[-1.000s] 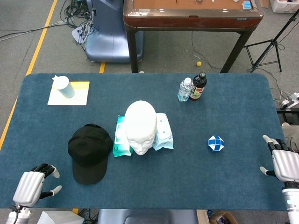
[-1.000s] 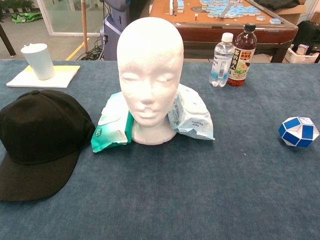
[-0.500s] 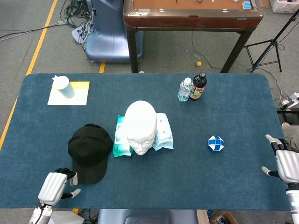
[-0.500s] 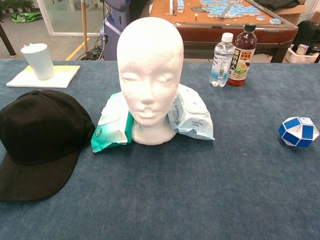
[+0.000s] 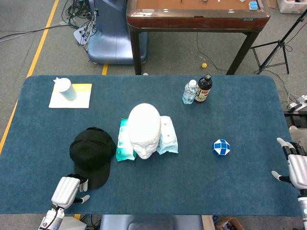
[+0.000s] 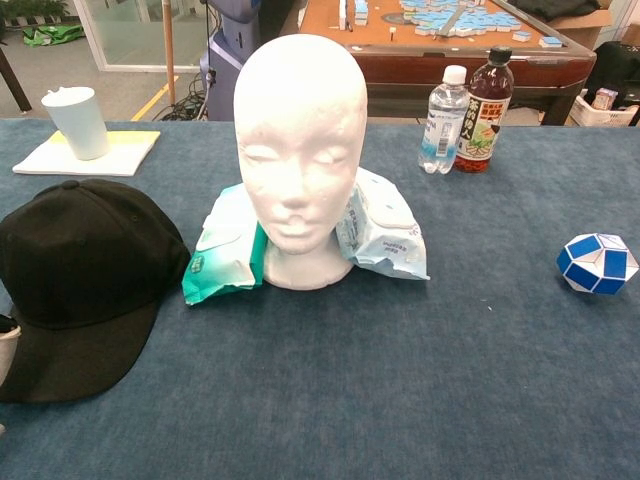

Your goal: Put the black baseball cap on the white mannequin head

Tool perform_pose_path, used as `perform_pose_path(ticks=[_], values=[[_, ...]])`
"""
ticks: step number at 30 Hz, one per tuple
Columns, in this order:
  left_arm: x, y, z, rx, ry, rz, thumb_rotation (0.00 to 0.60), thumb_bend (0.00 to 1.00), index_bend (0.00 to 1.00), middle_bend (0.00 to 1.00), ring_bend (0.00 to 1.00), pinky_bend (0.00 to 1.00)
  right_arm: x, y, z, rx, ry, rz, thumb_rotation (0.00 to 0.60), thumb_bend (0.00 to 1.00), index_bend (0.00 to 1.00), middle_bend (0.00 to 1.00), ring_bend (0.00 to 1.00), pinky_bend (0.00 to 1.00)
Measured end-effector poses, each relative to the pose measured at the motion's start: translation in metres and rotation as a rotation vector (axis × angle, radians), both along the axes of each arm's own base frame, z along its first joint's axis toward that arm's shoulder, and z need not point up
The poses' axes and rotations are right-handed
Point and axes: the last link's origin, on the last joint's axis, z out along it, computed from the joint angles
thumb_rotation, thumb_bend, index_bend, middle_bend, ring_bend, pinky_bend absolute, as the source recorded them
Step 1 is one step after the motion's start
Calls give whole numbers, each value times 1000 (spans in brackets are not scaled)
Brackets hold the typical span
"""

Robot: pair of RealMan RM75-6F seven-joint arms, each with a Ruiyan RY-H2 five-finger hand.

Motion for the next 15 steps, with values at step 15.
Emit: perform_pose_path(ticks=[15], values=[[-12,12,-8,-2,45,33,600,9,676,697,469,424,-1,-1,-1,4,0,-7,600,0,69,213,127,311]])
